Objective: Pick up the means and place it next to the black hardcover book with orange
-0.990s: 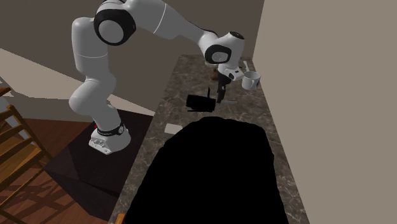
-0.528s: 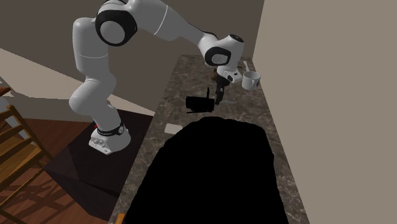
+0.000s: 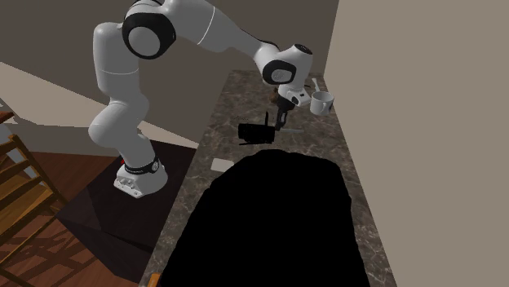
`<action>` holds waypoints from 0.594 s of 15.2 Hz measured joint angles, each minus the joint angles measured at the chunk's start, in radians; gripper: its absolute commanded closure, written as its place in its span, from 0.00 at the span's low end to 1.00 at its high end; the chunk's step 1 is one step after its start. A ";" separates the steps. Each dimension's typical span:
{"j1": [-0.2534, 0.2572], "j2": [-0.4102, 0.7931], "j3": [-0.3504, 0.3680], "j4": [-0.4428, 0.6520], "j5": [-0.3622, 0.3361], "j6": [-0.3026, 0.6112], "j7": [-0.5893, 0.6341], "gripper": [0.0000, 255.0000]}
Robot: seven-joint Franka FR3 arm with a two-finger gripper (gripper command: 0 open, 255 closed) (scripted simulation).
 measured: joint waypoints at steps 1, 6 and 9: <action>0.000 0.000 0.000 0.000 0.000 0.000 0.000 1.00; -0.002 -0.020 0.002 0.014 0.006 -0.034 -0.001 1.00; -0.003 -0.034 0.004 0.039 0.010 -0.071 -0.001 1.00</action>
